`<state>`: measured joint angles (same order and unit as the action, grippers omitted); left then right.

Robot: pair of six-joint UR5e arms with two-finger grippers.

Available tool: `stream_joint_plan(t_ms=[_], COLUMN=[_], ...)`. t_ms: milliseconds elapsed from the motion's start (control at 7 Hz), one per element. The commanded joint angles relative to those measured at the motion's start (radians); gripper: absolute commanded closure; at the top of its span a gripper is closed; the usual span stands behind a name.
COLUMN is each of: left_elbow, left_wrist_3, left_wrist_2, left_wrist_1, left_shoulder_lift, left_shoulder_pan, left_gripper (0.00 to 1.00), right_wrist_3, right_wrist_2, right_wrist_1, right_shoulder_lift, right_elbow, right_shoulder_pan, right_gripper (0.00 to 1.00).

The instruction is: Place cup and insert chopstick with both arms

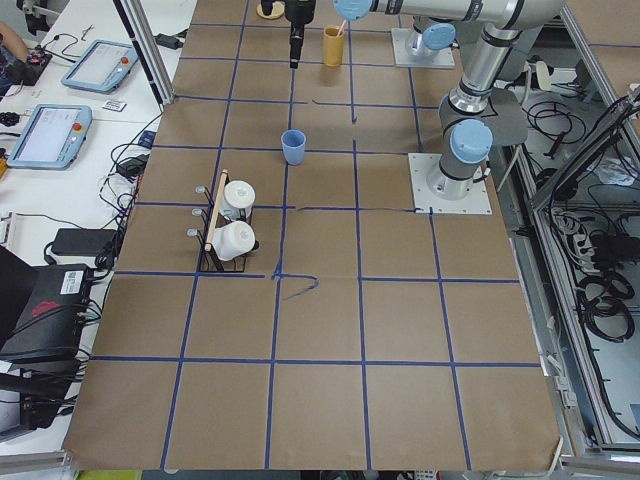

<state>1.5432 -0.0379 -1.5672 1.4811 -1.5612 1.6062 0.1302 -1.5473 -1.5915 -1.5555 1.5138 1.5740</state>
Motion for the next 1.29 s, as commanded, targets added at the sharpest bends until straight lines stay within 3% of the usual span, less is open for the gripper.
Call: stream_joint_plan(t_ms=[0, 1143], left_elbow=[0.002, 0.002], left_wrist_3=[0.000, 0.001], left_wrist_2=[-0.002, -0.005], left_wrist_1=[0.005, 0.025], left_shoulder_lift=[0.001, 0.001], left_shoulder_pan=[0.000, 0.000], left_gripper=[0.00, 0.00], right_wrist_3=[0.012, 0.042], right_wrist_2=[-0.001, -0.017], right_wrist_1=[0.025, 0.031], right_shoulder_lift=[-0.006, -0.012], right_elbow=[0.014, 0.032], right_shoulder_pan=[-0.003, -0.008], right_gripper=[0.00, 0.00])
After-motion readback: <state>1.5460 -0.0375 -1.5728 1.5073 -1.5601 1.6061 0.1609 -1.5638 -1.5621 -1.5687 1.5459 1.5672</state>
